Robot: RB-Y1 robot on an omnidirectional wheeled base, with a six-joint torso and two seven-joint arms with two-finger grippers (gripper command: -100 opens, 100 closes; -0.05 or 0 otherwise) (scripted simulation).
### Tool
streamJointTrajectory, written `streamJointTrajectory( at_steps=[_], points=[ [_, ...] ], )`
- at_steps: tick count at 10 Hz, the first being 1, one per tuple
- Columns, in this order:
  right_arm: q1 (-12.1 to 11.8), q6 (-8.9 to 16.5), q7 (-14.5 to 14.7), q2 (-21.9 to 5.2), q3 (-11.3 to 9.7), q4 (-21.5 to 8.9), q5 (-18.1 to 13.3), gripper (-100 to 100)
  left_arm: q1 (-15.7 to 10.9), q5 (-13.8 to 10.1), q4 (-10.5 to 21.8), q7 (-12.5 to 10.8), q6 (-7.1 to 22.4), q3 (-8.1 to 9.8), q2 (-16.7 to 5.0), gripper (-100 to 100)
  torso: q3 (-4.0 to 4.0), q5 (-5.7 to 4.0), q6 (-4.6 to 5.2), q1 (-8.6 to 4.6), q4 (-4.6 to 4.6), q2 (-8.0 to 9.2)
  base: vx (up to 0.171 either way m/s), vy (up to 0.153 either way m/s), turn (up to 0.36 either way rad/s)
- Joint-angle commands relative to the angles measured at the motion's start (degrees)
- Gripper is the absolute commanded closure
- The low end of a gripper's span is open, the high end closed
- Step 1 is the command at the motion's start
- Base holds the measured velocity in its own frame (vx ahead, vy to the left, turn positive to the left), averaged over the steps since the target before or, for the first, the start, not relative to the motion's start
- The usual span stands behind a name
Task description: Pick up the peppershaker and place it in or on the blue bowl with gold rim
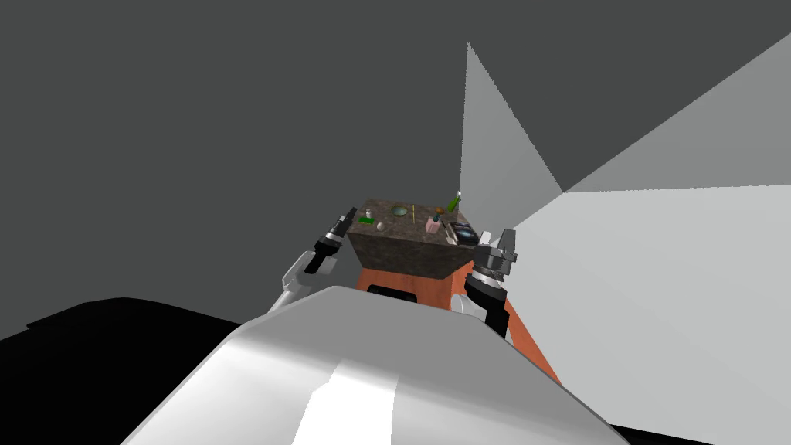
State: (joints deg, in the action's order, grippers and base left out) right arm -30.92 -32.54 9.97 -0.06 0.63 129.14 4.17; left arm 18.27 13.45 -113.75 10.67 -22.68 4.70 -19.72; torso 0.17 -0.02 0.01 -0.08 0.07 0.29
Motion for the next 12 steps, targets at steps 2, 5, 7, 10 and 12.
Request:
streamJointTrajectory(
  at_steps=[2, 5, 7, 10, 12],
  points=[
    [-0.01, 0.00, 0.00, 0.00, 0.00, 0.00, 0.00, 0, -1.56, 1.12, 3.98, 0.07, 1.49, 0.01, -2.30, -100, -0.01, 0.01, -0.02, 0.04, 0.00, -0.03, -0.066, -0.023, -0.053],
    [-0.01, 0.00, 0.00, 0.00, 0.01, 0.00, 0.00, 0, -3.06, 2.35, 7.92, 0.11, 3.25, -0.27, -5.28, -100, -0.07, 0.02, -0.02, 0.06, -0.02, -0.13, -0.043, -0.022, -0.075],
    [-0.01, 0.00, 0.00, 0.00, 0.00, 0.00, 0.00, 0, -4.52, 3.36, 12.18, 0.07, 4.83, -0.79, -8.31, -100, -0.10, 0.01, -0.01, 0.05, -0.04, -0.19, -0.033, -0.031, -0.139],
    [-0.01, 0.00, 0.00, -0.01, 0.01, 0.00, 0.00, 0, -6.57, 4.40, 18.64, -0.13, 6.83, -2.01, -12.74, -100, -0.15, 0.02, -0.01, 0.11, -0.05, -0.27, -0.004, -0.012, -0.123],
    [-0.02, 0.00, 0.00, -0.01, 0.01, 0.00, 0.00, 0, -7.83, 4.77, 22.89, -0.37, 7.88, -3.08, -15.51, -100, -0.22, 0.04, -0.01, 0.20, -0.08, -0.41, 0.039, 0.013, -0.133]
  ],
)
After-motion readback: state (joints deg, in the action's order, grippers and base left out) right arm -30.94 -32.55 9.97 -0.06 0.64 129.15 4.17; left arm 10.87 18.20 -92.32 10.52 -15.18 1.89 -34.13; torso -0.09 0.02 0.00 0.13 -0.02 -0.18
